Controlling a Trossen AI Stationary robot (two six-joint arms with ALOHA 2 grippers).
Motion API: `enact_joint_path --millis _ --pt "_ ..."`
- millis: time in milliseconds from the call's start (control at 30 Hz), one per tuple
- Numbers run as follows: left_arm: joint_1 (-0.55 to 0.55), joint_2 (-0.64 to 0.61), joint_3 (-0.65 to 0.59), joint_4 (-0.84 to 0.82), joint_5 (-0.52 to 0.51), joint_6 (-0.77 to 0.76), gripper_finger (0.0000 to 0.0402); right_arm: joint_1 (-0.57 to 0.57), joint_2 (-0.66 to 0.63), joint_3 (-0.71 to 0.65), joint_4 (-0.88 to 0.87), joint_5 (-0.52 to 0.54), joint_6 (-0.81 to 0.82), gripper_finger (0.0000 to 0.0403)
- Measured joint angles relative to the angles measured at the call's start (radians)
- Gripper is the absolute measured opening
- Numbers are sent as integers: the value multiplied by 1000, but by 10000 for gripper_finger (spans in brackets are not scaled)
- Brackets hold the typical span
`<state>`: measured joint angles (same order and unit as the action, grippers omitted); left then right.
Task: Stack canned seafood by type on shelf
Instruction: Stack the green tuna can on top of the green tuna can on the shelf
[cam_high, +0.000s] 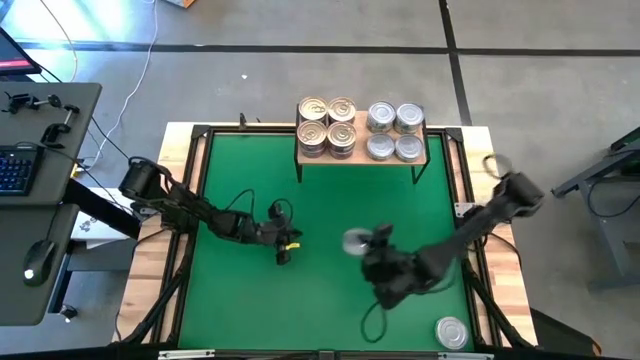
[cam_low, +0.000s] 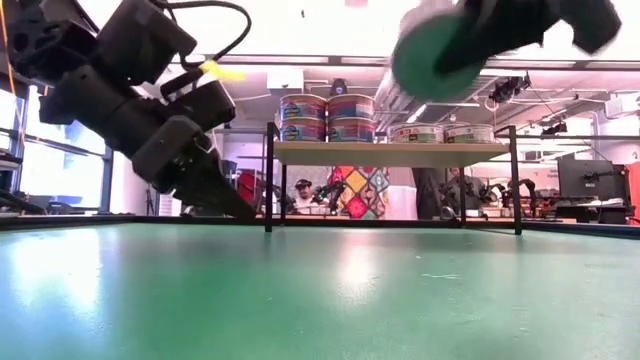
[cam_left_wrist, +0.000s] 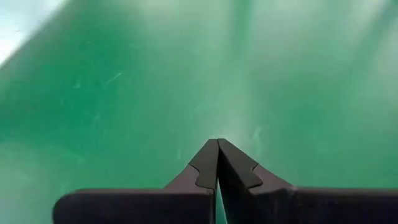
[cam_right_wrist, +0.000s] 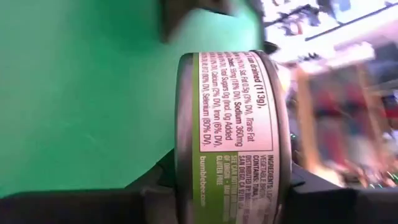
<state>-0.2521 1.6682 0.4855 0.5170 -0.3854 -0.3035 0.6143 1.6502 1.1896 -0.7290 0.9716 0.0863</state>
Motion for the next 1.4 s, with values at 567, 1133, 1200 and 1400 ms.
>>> enact_joint_path --millis 567,1133,1200,1400 --pt "-25 -1 1 23 -78 -9 0 -608 -377 0 -334 4 -196 114" --pt "-25 -3 2 28 -79 -8 0 -739 -229 0 -605 19 -110 114" --pt "-25 -3 2 28 -79 -8 0 -746 -229 0 -610 17 -109 114" --pt "-25 -3 2 28 -79 -8 0 -779 -229 0 -609 16 -88 117"
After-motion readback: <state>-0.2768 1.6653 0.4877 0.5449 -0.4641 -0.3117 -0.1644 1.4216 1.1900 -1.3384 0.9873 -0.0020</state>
